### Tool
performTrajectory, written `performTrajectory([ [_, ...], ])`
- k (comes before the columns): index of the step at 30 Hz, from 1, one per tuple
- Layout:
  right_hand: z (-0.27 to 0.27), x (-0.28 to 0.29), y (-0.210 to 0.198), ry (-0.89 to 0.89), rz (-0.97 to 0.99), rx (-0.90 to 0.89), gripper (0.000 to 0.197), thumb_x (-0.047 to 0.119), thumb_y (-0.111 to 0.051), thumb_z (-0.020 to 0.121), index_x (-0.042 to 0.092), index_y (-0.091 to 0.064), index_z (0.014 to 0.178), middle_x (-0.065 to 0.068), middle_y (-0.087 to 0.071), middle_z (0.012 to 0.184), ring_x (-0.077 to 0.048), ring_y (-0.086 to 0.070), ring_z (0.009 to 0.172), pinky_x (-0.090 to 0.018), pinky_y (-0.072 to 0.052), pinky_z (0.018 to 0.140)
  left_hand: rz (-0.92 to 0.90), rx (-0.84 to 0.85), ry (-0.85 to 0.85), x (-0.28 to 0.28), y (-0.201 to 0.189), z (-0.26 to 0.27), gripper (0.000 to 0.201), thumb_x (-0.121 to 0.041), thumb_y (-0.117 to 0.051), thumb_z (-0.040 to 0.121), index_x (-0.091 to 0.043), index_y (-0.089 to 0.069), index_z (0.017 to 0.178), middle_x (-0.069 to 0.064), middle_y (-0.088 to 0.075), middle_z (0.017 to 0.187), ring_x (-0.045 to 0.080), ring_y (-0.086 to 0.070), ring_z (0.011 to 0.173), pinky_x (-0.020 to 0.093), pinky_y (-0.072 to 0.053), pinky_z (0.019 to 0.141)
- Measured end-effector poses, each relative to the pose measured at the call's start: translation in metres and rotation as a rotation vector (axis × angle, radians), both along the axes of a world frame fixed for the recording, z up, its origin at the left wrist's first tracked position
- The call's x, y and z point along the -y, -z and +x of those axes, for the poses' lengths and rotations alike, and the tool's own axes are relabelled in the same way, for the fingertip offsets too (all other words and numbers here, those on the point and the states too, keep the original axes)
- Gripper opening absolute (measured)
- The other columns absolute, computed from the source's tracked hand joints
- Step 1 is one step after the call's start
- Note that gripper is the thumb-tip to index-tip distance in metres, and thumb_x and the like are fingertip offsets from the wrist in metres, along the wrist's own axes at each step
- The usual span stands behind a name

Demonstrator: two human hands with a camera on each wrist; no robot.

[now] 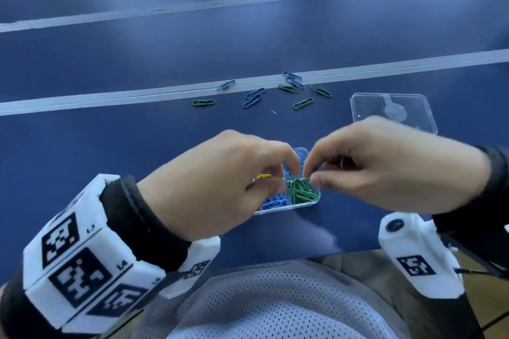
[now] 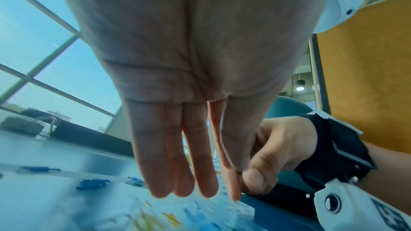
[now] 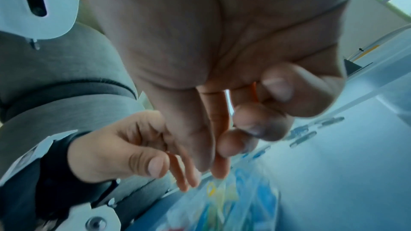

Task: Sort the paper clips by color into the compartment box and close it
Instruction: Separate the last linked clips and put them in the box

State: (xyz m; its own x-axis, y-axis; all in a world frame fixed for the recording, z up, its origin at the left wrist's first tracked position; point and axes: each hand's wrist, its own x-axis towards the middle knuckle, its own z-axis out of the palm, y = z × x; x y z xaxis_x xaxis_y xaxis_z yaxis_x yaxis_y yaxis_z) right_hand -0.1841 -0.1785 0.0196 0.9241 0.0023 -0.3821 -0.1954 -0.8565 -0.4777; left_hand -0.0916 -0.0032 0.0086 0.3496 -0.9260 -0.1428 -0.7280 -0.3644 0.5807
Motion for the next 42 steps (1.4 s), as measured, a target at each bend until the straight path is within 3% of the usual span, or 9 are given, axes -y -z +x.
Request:
performTrajectory([
  [3,0.021,0.014,-0.003,0.088,-0.005,0.057,0.009,0.029,-0.063,0.082,0.029,-0.072,0.084,0.009,-0.061,0.059,-0.001,-0.053,0.058,-0.008,-0.039,0.055,-0.017,0.029,-0.067,0.004,-0.002,0.018,0.015,-0.034,-0.056,0.081,-0.029,-0.065,0.093,-0.009,-0.065,0.074,0.006,-0.057,0.073,0.02,-0.045,0.069],
  [6,0.05,0.023,0.003,0.119,-0.115,0.089,0.01,0.026,-0.064,0.082,0.025,-0.073,0.088,0.013,-0.059,0.063,-0.001,-0.05,0.055,-0.019,-0.039,0.058,0.007,0.068,-0.163,0.012,-0.002,0.042,0.005,-0.028,-0.066,0.083,-0.026,-0.066,0.088,-0.007,-0.065,0.071,0.008,-0.057,0.063,0.03,-0.049,0.073],
  [13,0.098,0.039,0.0,0.189,-0.251,0.031,0.008,0.021,-0.066,0.079,0.023,-0.073,0.082,0.002,-0.068,0.069,-0.018,-0.062,0.076,-0.029,-0.052,0.079,0.215,0.173,-0.254,0.028,0.002,0.089,0.013,-0.022,-0.066,0.082,-0.022,-0.065,0.095,-0.006,-0.063,0.078,-0.003,-0.05,0.064,0.021,-0.037,0.069],
  [17,0.107,0.039,0.005,0.111,-0.31,-0.008,0.01,0.019,-0.07,0.075,0.024,-0.071,0.083,-0.002,-0.071,0.08,-0.02,-0.062,0.08,-0.03,-0.052,0.079,0.279,0.225,-0.323,0.022,0.006,0.11,0.019,-0.015,-0.067,0.08,-0.019,-0.065,0.098,-0.004,-0.064,0.085,0.015,-0.054,0.075,0.028,-0.046,0.077],
  [23,0.118,0.033,0.014,-0.034,-0.441,-0.074,0.012,0.017,-0.073,0.072,0.019,-0.073,0.084,-0.005,-0.068,0.079,-0.026,-0.059,0.081,-0.03,-0.051,0.071,0.373,0.306,-0.361,0.018,0.01,0.126,0.027,-0.02,-0.069,0.079,-0.017,-0.067,0.105,-0.001,-0.065,0.095,0.014,-0.047,0.084,0.027,-0.044,0.079],
  [30,0.122,0.029,0.017,-0.098,-0.497,-0.086,0.015,0.01,-0.058,0.077,0.006,-0.071,0.084,-0.009,-0.062,0.074,-0.029,-0.055,0.073,-0.021,-0.037,0.054,0.442,0.31,-0.361,0.021,0.008,0.127,0.008,-0.021,-0.071,0.076,-0.019,-0.074,0.083,0.003,-0.064,0.078,0.023,-0.057,0.08,0.03,-0.048,0.071],
  [33,0.123,0.029,0.015,-0.118,-0.474,-0.092,0.007,0.013,-0.062,0.075,0.011,-0.068,0.073,-0.004,-0.059,0.065,-0.025,-0.052,0.069,-0.022,-0.038,0.054,0.471,0.298,-0.339,0.023,0.005,0.127,0.002,-0.022,-0.071,0.076,-0.021,-0.072,0.078,0.002,-0.066,0.078,0.021,-0.058,0.079,0.028,-0.046,0.068],
  [36,0.122,0.028,0.014,-0.125,-0.418,-0.092,0.02,0.017,-0.066,0.074,0.024,-0.056,0.058,0.007,-0.05,0.055,-0.016,-0.047,0.06,-0.022,-0.039,0.053,0.484,0.275,-0.32,0.023,0.005,0.128,0.004,-0.02,-0.068,0.076,-0.021,-0.071,0.075,0.0,-0.066,0.075,0.02,-0.059,0.075,0.029,-0.05,0.068],
  [42,0.126,0.028,0.014,-0.138,-0.35,-0.075,0.016,0.015,-0.064,0.073,0.025,-0.059,0.062,0.009,-0.054,0.059,-0.016,-0.051,0.066,-0.022,-0.043,0.059,0.463,0.218,-0.294,0.024,0.009,0.135,0.007,-0.018,-0.061,0.073,-0.023,-0.065,0.07,-0.008,-0.061,0.068,0.018,-0.059,0.071,0.03,-0.053,0.069],
])
